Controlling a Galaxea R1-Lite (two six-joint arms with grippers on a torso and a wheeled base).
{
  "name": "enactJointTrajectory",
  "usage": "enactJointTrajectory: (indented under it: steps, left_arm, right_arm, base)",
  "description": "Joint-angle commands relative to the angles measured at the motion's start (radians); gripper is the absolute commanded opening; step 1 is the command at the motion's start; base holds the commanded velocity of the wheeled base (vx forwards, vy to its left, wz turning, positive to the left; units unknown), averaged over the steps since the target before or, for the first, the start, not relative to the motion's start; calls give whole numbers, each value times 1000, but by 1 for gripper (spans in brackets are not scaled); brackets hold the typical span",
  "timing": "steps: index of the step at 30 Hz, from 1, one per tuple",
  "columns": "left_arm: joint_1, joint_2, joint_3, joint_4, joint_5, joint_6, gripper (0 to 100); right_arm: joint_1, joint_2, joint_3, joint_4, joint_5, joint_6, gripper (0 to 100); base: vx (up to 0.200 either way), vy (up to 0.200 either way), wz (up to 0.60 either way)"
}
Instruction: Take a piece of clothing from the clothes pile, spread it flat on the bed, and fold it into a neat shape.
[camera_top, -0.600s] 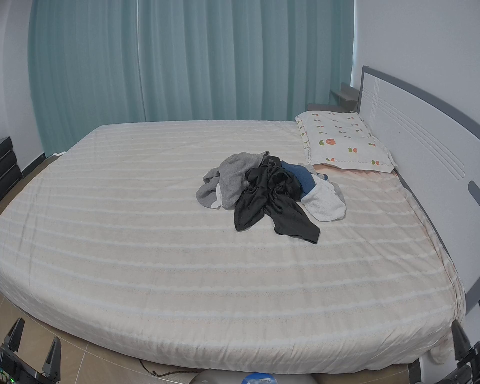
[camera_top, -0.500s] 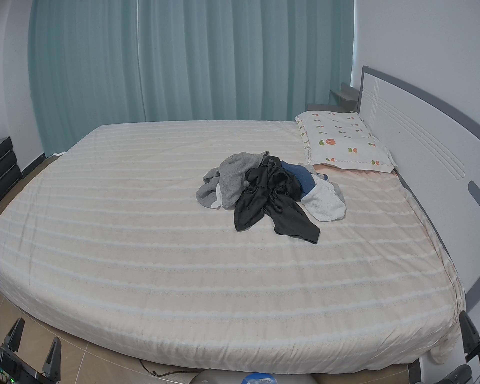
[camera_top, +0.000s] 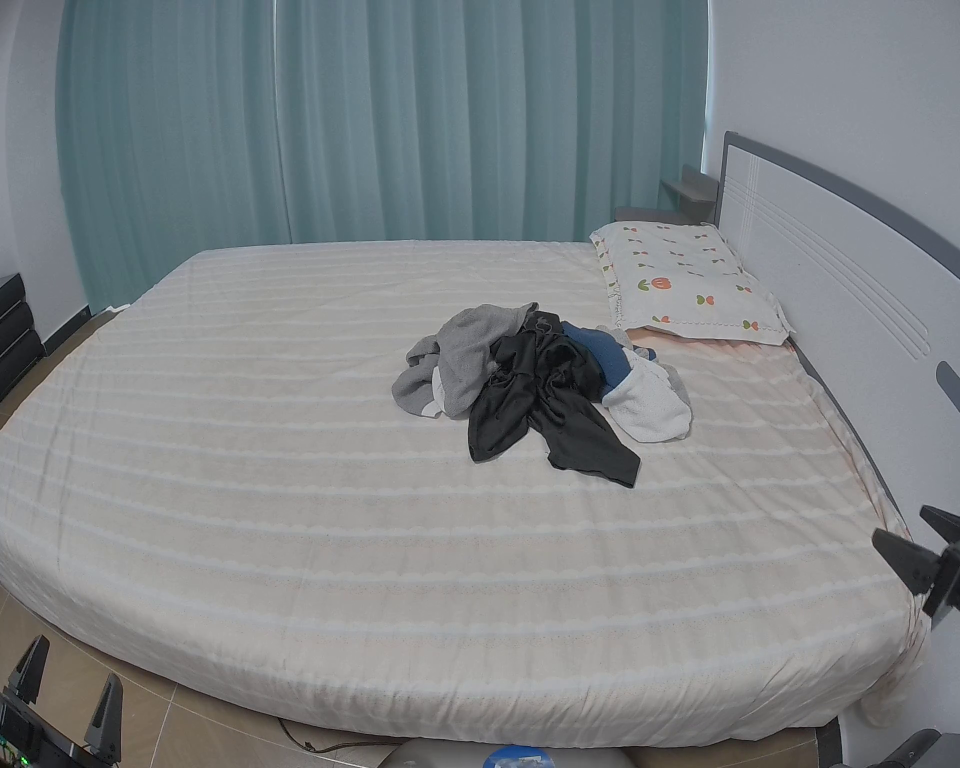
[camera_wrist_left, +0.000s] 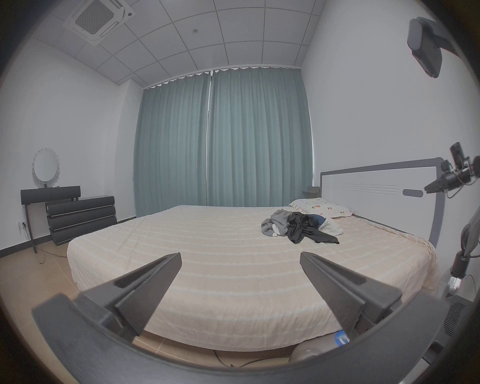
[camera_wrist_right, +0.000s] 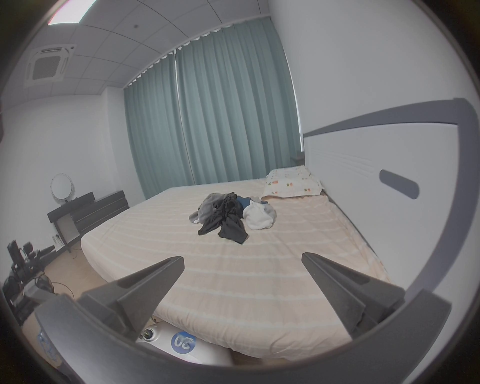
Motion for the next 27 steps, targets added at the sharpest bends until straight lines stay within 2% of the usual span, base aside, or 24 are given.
enactJointTrajectory:
  steps: [1,3,4,6,11,15,25,27]
  left_arm:
    - [0,-18,16,0,0,0,100]
    - [0,-18,16,0,0,0,100]
    - [0,-18,16,0,0,0,100]
    - [0,-18,16,0,0,0,100]
    - [0,-18,16,0,0,0,100]
    - [0,-18,16,0,0,0,100]
    - [0,-18,16,0,0,0,100]
    - [0,-18,16,0,0,0,100]
  right_arm:
    - [71,743,-261,-280,-12,96,100]
    - [102,906,-388,-297,-50,148,100]
    - [102,906,-388,-297,-50,148,100]
    - [131,1059,-528,-295,-113,190,100]
    - [161,1272,-728,-280,-153,259,100]
    - [169,1424,-868,-277,-205,273,100]
    - [164,1662,-1090,-246,-207,328,100]
    - [166,1691,-1133,-231,-208,372,100]
  base:
    - [0,0,0]
    - [0,0,0]
    - [0,0,0]
    - [0,0,0]
    - [0,0,0]
    - [0,0,0]
    - [0,0,0]
    - [0,0,0]
